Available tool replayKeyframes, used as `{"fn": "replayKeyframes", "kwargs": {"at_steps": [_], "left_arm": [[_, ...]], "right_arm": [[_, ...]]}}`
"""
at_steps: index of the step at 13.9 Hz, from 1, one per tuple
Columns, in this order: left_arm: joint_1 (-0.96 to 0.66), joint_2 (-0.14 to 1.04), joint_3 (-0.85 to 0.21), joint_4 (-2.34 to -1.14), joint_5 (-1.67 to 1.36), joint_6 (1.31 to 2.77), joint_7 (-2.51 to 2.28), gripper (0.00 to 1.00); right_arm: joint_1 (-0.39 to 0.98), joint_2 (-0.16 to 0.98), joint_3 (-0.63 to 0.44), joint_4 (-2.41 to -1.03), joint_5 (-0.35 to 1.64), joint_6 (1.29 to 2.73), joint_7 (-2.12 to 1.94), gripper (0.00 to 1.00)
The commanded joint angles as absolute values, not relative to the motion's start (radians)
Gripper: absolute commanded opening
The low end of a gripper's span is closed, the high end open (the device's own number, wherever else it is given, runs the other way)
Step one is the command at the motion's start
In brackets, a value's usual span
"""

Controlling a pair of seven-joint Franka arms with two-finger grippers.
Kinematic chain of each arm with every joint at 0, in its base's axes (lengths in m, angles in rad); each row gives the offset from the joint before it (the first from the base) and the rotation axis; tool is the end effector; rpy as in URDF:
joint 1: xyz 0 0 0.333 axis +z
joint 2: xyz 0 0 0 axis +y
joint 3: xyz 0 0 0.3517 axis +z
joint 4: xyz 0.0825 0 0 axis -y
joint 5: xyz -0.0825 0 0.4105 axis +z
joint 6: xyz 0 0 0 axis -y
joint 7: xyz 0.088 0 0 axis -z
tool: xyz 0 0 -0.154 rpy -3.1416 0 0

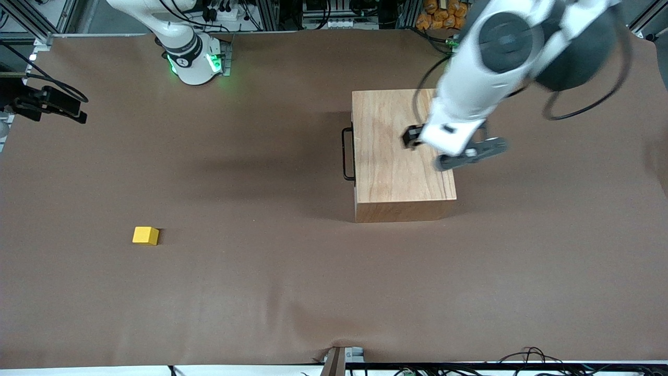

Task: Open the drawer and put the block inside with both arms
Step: 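Move the left gripper to the black drawer handle of the wooden box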

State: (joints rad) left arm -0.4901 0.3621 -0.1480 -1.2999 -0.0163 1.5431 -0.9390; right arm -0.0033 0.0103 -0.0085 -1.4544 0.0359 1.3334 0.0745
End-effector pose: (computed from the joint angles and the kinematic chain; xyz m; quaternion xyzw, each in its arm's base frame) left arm 0.5594 -0.3980 0.5165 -0.9860 -0.1530 0.0649 0.0164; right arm 0.5527 -0.0004 0.6453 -0.9969 0.0400 0.0661 0.0156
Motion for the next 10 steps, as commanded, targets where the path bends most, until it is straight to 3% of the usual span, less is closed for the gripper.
{"fn": "replayKeyframes", "kwargs": {"at_steps": [1, 7, 10], "left_arm": [[-0.619, 0.495, -0.1, -1.161, 0.005, 1.6, -1.047, 1.0], [-0.951, 0.647, 0.138, -1.123, 0.005, 1.79, -1.058, 1.0], [-1.063, 0.704, 0.219, -1.123, 0.015, 1.792, -1.081, 1.0]], "right_arm": [[-0.005, 0.012, -0.008, -1.447, 0.034, 1.328, 0.08, 1.0], [-0.006, 0.012, -0.008, -1.447, 0.034, 1.327, 0.08, 1.0], [-0.008, 0.012, -0.009, -1.447, 0.034, 1.328, 0.08, 1.0]]}}
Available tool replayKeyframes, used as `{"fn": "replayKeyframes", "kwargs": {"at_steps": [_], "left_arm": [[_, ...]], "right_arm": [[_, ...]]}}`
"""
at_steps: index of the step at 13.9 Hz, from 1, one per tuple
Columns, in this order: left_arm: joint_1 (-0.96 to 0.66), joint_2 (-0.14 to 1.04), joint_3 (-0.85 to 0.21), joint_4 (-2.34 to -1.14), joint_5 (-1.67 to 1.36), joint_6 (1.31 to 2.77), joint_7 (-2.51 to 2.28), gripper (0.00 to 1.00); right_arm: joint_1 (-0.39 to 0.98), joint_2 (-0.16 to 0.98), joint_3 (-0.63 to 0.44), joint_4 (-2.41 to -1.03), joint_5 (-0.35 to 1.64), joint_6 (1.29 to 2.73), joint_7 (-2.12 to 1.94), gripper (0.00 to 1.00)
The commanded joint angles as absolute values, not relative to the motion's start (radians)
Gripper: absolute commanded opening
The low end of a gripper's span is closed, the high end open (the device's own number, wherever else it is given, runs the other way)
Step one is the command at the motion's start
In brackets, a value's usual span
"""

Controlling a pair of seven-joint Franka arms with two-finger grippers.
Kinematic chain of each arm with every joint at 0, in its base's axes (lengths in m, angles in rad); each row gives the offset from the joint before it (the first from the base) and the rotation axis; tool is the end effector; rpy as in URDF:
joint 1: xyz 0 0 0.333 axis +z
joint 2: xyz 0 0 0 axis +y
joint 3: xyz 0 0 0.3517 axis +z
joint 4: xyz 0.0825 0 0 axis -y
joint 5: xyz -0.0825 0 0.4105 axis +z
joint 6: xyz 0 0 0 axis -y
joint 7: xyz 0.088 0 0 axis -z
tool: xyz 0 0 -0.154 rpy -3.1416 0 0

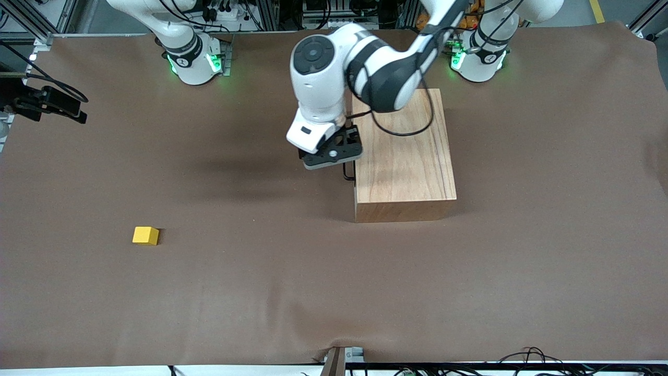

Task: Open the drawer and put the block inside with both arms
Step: 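Move the left gripper to the black drawer handle of the wooden box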

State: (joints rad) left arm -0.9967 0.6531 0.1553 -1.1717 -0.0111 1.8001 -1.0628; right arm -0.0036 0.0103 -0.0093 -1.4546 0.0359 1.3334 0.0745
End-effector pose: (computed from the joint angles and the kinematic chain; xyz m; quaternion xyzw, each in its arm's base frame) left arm 0.4969 -0.6028 0.3870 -0.9944 -0.0964 -0.0290 0.0313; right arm 0.5527 -0.0010 0.6452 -0.9969 0.0405 0.0662 0.0156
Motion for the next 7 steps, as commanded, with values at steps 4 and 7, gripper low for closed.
{"fn": "replayKeyframes", "kwargs": {"at_steps": [4, 7], "left_arm": [[-1.117, 0.738, 0.25, -1.137, 0.083, 1.743, -1.071, 1.0], [-1.129, 0.798, 0.245, -1.14, 0.097, 1.688, -1.065, 1.0]], "right_arm": [[-0.008, 0.012, -0.009, -1.447, 0.034, 1.33, 0.08, 1.0], [-0.008, 0.012, -0.009, -1.447, 0.034, 1.328, 0.08, 1.0]]}}
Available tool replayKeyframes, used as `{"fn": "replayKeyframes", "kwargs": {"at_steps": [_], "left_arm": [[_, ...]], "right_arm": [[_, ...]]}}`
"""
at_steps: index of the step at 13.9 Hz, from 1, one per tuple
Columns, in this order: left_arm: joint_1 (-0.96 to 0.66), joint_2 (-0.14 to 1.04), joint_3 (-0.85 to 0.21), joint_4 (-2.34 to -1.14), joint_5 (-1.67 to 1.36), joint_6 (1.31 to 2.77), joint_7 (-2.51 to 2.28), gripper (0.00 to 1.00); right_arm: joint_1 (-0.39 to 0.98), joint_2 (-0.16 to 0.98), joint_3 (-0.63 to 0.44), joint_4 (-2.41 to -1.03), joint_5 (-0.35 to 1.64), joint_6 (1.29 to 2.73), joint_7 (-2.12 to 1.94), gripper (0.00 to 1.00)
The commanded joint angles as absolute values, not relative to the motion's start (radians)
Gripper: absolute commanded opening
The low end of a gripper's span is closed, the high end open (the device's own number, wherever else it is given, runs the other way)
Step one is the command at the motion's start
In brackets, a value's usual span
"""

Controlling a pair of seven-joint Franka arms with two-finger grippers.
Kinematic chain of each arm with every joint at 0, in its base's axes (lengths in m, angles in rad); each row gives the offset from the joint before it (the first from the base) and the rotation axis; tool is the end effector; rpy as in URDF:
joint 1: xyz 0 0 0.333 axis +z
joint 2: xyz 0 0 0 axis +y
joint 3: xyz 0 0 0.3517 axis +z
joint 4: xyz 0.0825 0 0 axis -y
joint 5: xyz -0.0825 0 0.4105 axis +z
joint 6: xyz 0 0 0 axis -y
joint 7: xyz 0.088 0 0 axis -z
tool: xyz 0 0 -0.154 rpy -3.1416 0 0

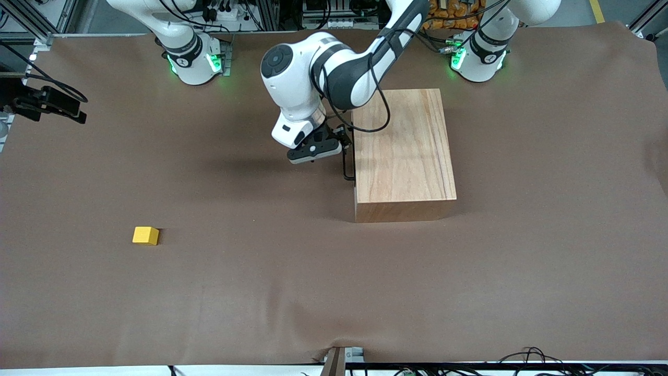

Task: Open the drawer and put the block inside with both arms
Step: 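Move the left gripper to the black drawer handle of the wooden box, then close the left gripper on the black drawer handle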

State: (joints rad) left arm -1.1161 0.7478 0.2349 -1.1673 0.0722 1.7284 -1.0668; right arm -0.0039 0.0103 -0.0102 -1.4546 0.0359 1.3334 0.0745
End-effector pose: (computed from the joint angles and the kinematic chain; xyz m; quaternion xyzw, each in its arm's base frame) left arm 0.4639 -0.6174 0.3190 -0.9879 -0.0597 -0.0497 0.1343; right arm 0.5527 -0.0016 0.6452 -0.9968 0.0411 0.0662 0.0156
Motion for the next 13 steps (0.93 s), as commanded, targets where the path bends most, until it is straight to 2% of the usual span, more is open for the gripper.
{"fn": "replayKeyframes", "kwargs": {"at_steps": [1, 5, 10, 13], "left_arm": [[-1.132, 0.807, 0.245, -1.14, 0.101, 1.665, -1.04, 1.0], [-1.131, 0.825, 0.244, -1.138, 0.101, 1.646, -1.022, 1.0], [-1.132, 0.831, 0.236, -1.129, 0.095, 1.667, -1.029, 0.83], [-1.134, 0.83, 0.229, -1.131, 0.097, 1.68, -1.034, 0.83]], "right_arm": [[-0.008, 0.012, -0.011, -1.447, 0.034, 1.33, 0.08, 1.0], [-0.008, 0.012, -0.009, -1.447, 0.034, 1.328, 0.08, 1.0], [-0.008, 0.012, -0.009, -1.447, 0.034, 1.328, 0.08, 1.0], [-0.008, 0.012, -0.009, -1.447, 0.034, 1.327, 0.08, 1.0]]}}
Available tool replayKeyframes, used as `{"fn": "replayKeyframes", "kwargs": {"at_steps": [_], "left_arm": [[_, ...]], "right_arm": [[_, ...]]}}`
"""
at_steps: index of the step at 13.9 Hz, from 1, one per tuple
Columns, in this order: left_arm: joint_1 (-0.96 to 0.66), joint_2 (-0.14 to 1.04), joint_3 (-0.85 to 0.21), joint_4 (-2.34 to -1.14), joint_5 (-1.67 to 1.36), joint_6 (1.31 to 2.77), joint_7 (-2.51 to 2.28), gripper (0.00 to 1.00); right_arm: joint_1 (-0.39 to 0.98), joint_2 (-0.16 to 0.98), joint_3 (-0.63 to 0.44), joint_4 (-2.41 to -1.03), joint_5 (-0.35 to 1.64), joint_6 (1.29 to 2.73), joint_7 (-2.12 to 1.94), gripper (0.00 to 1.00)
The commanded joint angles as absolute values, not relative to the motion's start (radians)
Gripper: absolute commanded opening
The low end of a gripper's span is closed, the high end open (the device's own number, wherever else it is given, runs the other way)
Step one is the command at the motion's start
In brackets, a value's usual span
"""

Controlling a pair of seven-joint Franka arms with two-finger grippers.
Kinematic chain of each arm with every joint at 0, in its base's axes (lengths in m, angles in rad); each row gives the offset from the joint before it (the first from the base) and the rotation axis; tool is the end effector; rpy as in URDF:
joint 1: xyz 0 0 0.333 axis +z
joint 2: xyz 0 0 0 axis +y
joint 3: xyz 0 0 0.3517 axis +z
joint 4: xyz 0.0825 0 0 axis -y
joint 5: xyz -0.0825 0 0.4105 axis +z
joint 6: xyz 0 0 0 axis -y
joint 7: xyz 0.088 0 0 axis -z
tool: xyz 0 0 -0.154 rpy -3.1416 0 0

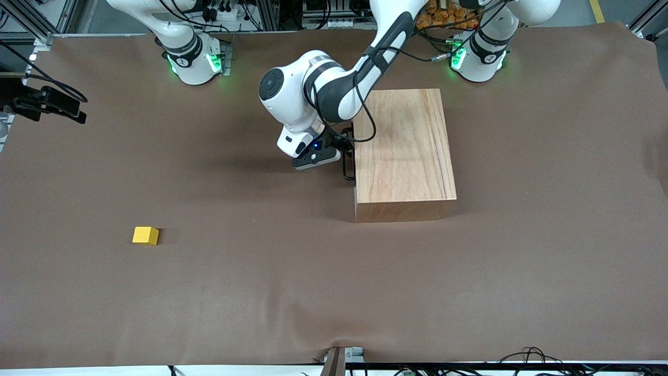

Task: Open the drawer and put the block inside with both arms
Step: 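Close the left gripper on the black drawer handle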

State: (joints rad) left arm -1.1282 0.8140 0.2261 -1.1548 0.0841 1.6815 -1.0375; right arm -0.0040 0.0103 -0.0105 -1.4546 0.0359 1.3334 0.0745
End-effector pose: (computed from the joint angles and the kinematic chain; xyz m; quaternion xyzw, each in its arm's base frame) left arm 0.4496 -0.6188 0.2719 -0.9825 -0.0333 -0.0290 0.1809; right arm 0.5527 -0.0019 0.6452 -0.9968 0.0413 0.0662 0.0156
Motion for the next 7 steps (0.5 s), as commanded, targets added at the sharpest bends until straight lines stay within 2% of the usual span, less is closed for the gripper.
{"fn": "replayKeyframes", "kwargs": {"at_steps": [1, 4, 5, 7], "left_arm": [[-1.134, 0.831, 0.227, -1.132, 0.097, 1.68, -1.034, 0.83], [-1.134, 0.848, 0.227, -1.132, 0.097, 1.683, -1.034, 0.83], [-1.138, 0.854, 0.227, -1.132, 0.097, 1.683, -1.034, 0.78], [-1.144, 0.859, 0.227, -1.132, 0.097, 1.683, -1.034, 0.56]], "right_arm": [[-0.008, 0.012, -0.009, -1.447, 0.034, 1.327, 0.08, 1.0], [-0.008, 0.012, -0.009, -1.447, 0.034, 1.327, 0.08, 1.0], [-0.008, 0.012, -0.009, -1.447, 0.034, 1.327, 0.08, 1.0], [-0.008, 0.012, -0.009, -1.447, 0.034, 1.325, 0.08, 1.0]]}}
